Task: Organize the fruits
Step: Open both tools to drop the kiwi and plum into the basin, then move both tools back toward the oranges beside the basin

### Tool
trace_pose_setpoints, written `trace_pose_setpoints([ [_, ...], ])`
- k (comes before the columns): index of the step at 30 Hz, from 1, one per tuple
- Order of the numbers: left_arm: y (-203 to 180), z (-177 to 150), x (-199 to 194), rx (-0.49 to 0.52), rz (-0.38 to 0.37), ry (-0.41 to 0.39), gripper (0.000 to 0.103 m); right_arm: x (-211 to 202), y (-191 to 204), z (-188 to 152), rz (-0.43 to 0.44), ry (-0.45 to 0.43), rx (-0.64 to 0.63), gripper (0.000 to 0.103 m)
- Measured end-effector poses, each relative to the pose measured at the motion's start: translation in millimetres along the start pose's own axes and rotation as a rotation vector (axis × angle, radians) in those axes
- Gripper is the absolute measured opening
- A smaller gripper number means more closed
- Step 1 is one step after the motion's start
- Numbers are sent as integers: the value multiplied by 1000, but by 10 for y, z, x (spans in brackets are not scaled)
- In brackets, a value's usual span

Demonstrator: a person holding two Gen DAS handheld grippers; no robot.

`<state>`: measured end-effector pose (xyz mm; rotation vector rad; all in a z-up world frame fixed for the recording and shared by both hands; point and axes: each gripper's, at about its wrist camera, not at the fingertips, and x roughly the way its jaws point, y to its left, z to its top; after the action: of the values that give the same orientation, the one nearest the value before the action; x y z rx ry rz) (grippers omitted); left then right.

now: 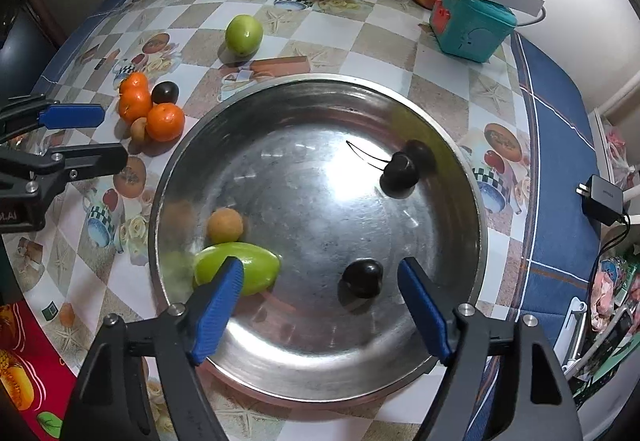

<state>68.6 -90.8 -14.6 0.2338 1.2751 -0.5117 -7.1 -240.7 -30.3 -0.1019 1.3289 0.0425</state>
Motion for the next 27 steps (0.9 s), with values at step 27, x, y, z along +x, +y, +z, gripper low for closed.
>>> trace_pose_setpoints([
  [27,1018,-234,-288,-124,2,-203,103,-91,534,438,69,-53,-51,101],
])
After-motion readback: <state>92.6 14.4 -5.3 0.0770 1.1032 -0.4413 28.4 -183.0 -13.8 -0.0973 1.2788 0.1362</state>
